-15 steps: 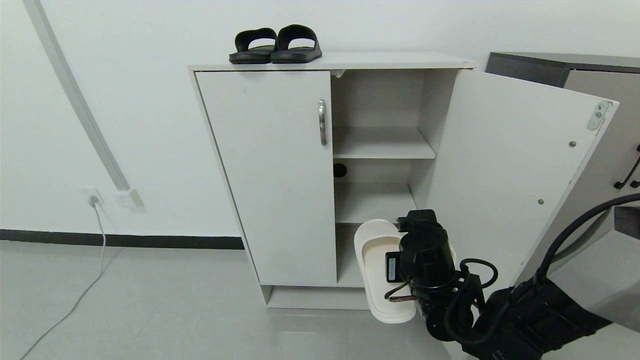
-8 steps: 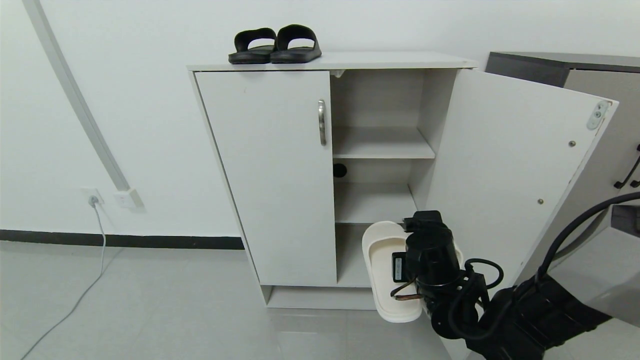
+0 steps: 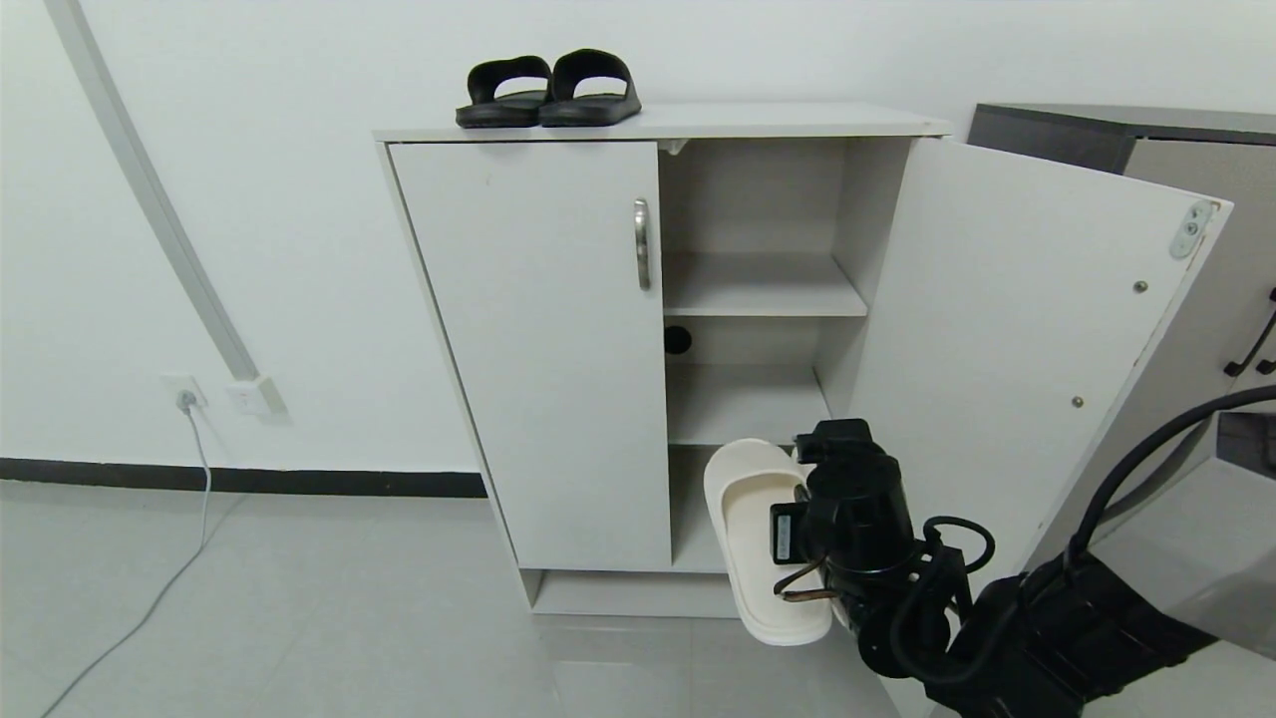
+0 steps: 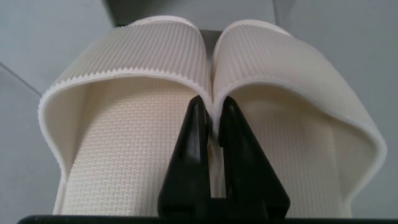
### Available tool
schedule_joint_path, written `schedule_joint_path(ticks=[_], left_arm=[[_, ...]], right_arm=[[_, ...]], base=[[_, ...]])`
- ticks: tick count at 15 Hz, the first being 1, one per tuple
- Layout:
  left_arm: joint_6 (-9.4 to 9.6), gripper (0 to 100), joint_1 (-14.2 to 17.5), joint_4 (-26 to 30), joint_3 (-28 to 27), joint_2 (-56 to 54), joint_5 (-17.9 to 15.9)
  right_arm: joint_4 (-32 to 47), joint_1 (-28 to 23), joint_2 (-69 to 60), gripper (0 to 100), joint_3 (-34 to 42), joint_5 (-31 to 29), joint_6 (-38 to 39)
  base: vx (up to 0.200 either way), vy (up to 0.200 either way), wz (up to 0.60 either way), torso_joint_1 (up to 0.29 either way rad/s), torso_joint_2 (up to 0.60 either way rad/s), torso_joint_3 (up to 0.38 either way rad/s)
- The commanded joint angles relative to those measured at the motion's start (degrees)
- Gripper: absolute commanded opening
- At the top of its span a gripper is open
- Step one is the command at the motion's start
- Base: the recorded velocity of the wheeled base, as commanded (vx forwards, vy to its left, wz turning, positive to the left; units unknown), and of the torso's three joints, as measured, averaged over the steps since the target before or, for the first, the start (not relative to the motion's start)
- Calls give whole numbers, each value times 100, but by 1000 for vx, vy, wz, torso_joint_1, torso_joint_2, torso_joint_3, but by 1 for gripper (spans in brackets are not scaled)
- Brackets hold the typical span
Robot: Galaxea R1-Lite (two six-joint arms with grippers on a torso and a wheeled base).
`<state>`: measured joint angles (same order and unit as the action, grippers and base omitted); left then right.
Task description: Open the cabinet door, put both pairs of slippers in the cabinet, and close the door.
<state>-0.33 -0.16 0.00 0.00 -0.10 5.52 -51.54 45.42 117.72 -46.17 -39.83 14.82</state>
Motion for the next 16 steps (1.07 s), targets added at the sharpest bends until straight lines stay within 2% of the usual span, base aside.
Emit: schedule_joint_path(ticks=[1,9,16], left_arm=[[-2,0,-2,0,0,10,1],[7,0,-2,0,0,10,-7],[7,0,-2,0,0,10,-7]], right_arm=[[-49,19,93,0,-173,45,-59],[-146,-156,1060,0,-1079,45,-94],[-348,-192,1358,0,-1228,45,-217]], base=[[0,0,0,0,0,0],[0,0,0,0,0,0],[0,0,0,2,2,-116]])
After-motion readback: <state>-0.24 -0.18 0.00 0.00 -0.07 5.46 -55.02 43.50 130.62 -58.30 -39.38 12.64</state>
